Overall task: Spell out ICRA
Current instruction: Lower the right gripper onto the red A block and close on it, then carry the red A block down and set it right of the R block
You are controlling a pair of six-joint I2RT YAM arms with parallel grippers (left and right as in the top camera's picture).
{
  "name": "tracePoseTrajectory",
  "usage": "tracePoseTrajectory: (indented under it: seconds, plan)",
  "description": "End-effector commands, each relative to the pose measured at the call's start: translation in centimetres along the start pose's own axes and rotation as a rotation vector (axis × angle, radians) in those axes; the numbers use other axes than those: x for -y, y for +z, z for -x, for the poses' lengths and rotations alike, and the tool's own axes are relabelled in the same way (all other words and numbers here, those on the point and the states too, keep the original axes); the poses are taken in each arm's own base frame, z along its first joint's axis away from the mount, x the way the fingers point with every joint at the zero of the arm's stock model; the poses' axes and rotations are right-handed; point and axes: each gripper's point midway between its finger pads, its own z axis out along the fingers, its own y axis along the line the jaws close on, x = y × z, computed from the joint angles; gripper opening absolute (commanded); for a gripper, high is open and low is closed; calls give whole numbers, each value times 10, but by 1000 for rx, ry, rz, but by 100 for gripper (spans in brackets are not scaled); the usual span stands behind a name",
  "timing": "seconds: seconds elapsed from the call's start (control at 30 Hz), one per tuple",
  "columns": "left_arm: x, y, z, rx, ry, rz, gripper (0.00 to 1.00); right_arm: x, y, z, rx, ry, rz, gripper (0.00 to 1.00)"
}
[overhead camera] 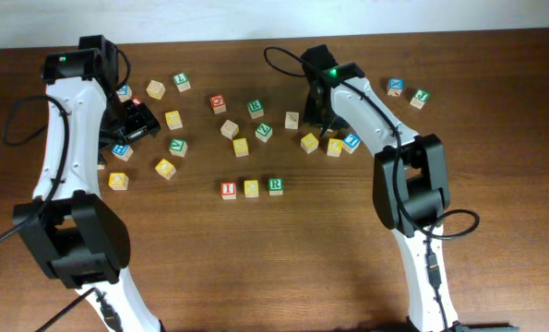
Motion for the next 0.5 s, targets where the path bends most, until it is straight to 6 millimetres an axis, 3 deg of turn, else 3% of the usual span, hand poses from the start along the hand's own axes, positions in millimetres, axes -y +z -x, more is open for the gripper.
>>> tracePoseTrajectory:
  seconds: [0.0,0.07,0.13,0.23,0.3,0.47]
  plan:
    - [-1,-4,1,7,-8,-11,99,1,-72,32,118,-14,51,26]
    - [-1,-4,1,7,-8,-11,99,2,-90,24,91,-18,72,26]
    - [-1,-4,1,7,-8,-11,99,0,-103,-1,-12,-65,124,26]
    - [-1,-4,1,7,-8,-11,99,-7,-107,-36,-165,-163,202,26]
    - [-1,-4,1,7,-8,-11,99,-1,-111,-60,-265,-173,187,26]
    - [-1,-4,1,7,-8,-11,99,-8,-102,-100,-362,-281,153,26]
